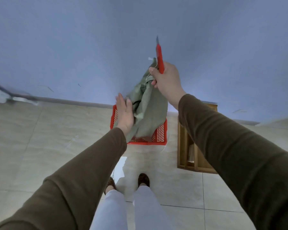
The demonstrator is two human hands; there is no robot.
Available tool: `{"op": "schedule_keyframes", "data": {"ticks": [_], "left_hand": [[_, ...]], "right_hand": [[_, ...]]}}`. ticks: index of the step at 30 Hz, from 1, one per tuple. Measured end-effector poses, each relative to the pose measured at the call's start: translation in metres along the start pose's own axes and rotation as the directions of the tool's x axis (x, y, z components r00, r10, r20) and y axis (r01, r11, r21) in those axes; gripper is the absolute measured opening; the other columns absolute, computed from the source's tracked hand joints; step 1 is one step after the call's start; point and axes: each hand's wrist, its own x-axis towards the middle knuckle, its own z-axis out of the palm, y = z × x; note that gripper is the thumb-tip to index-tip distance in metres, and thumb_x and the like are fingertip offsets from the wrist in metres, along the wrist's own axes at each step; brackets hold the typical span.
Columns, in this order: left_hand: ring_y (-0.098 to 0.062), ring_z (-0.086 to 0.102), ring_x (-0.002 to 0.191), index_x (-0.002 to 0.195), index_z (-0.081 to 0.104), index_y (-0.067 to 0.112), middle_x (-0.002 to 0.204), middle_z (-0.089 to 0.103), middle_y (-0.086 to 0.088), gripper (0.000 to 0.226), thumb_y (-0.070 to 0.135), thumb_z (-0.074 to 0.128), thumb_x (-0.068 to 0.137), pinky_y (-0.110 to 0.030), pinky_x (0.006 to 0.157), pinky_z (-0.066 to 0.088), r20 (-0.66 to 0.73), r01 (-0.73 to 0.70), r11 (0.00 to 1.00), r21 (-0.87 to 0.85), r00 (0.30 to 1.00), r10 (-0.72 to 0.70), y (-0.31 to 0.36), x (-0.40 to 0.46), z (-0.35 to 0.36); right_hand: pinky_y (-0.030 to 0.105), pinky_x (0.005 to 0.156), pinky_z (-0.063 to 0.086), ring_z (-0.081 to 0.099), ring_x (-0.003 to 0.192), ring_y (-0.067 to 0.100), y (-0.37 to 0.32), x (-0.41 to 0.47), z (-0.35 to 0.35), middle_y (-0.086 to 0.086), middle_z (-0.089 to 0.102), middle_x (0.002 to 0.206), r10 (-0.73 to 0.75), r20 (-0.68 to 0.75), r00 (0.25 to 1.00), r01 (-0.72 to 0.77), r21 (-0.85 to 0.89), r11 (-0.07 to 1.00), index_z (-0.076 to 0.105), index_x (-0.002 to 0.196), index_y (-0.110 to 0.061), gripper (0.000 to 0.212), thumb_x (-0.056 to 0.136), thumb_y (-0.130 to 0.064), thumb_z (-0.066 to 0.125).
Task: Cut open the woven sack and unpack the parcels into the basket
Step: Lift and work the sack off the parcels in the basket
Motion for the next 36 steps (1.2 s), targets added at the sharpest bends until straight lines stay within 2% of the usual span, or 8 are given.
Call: {"op": "schedule_keyframes", "data": {"ticks": [5, 10, 14, 23, 26, 30, 34, 36], "left_hand": [[-0.017, 0.022, 0.158, 0.165, 0.019, 0.028, 0.171, 0.025, 0.000, 0.105, 0.090, 0.021, 0.080, -0.046, 0.131, 0.015, 0.075, 0.021, 0.991, -0.128, 0.997, -0.012, 0.020, -0.002, -0.003], [-0.030, 0.024, 0.158, 0.165, 0.013, 0.020, 0.171, 0.022, -0.013, 0.104, 0.083, 0.023, 0.084, -0.050, 0.129, 0.019, 0.069, 0.013, 0.992, -0.129, 0.998, -0.004, 0.040, -0.004, -0.003], [-0.019, 0.031, 0.155, 0.165, 0.018, 0.028, 0.168, 0.034, -0.002, 0.111, 0.092, 0.019, 0.075, -0.047, 0.129, 0.021, 0.107, 0.013, 0.993, -0.115, 0.994, 0.000, 0.055, -0.011, -0.003], [-0.019, 0.026, 0.157, 0.166, 0.012, 0.029, 0.172, 0.023, 0.000, 0.081, 0.071, 0.022, 0.097, -0.046, 0.130, 0.018, 0.050, -0.110, 0.988, -0.109, 0.992, 0.116, 0.085, -0.012, -0.010], [-0.021, 0.039, 0.152, 0.162, 0.032, 0.025, 0.164, 0.041, -0.004, 0.088, 0.078, 0.023, 0.092, -0.047, 0.128, 0.025, 0.108, -0.073, 0.992, -0.105, 0.991, 0.084, 0.097, -0.016, -0.013], [-0.029, 0.047, 0.145, 0.159, 0.039, 0.021, 0.159, 0.048, -0.012, 0.085, 0.077, 0.025, 0.096, -0.051, 0.124, 0.032, 0.063, -0.091, 0.983, -0.162, 0.993, 0.102, 0.115, -0.022, -0.020], [-0.009, 0.051, 0.141, 0.156, 0.042, 0.027, 0.155, 0.054, 0.005, 0.068, 0.066, 0.019, 0.105, -0.033, 0.118, 0.040, 0.031, -0.104, 0.988, -0.111, 0.994, 0.109, 0.125, -0.026, -0.030], [0.006, 0.070, 0.109, 0.132, 0.063, 0.034, 0.118, 0.077, 0.019, 0.060, 0.064, 0.018, 0.106, -0.011, 0.086, 0.054, 0.113, -0.088, 0.991, -0.097, 0.989, 0.099, 0.134, -0.028, -0.034]], "right_hand": [[0.025, 0.057, 0.054, 0.065, 0.053, 0.011, -0.018, -0.002, -0.009, -0.003, 0.060, 0.073, 0.018, 0.034, 0.999, -0.018, -0.014, 1.000, 0.052, 0.080, -0.025, 0.025, 0.103, -0.018, 0.060], [0.023, 0.059, 0.055, 0.067, 0.053, 0.008, -0.033, -0.002, -0.018, -0.002, 0.061, 0.074, 0.012, 0.055, 0.998, -0.010, -0.023, 1.000, 0.052, 0.082, -0.022, 0.024, 0.104, -0.018, 0.060], [0.024, 0.060, 0.054, 0.067, 0.053, 0.010, -0.043, 0.000, -0.023, 0.000, 0.062, 0.077, 0.015, 0.075, 0.997, -0.016, 0.010, 1.000, 0.054, 0.083, -0.024, 0.023, 0.104, -0.017, 0.060], [0.025, 0.059, 0.059, 0.071, 0.054, 0.012, -0.066, 0.007, -0.029, 0.000, 0.067, 0.077, -0.079, -0.041, 0.996, 0.084, 0.147, 0.985, 0.058, 0.086, -0.023, 0.018, 0.103, -0.017, 0.062], [0.030, 0.067, 0.064, 0.074, 0.060, 0.014, -0.083, 0.011, -0.034, 0.003, 0.065, 0.083, -0.050, 0.059, 0.997, 0.042, 0.121, 0.992, 0.056, 0.087, -0.018, 0.017, 0.102, -0.018, 0.063], [0.032, 0.069, 0.064, 0.074, 0.059, 0.015, -0.099, 0.014, -0.039, 0.004, 0.067, 0.084, -0.095, -0.015, 0.995, 0.096, 0.205, 0.974, 0.060, 0.091, -0.019, 0.012, 0.103, -0.018, 0.063], [0.026, 0.062, 0.059, 0.071, 0.056, 0.012, -0.114, 0.010, -0.046, 0.006, 0.066, 0.083, -0.098, -0.011, 0.995, 0.098, 0.197, 0.976, 0.058, 0.088, -0.018, 0.016, 0.103, -0.018, 0.061], [0.023, 0.058, 0.058, 0.070, 0.055, 0.012, -0.121, 0.010, -0.049, 0.010, 0.065, 0.087, -0.113, 0.000, 0.994, 0.109, 0.267, 0.958, 0.057, 0.092, -0.015, 0.013, 0.104, -0.017, 0.061]]}}
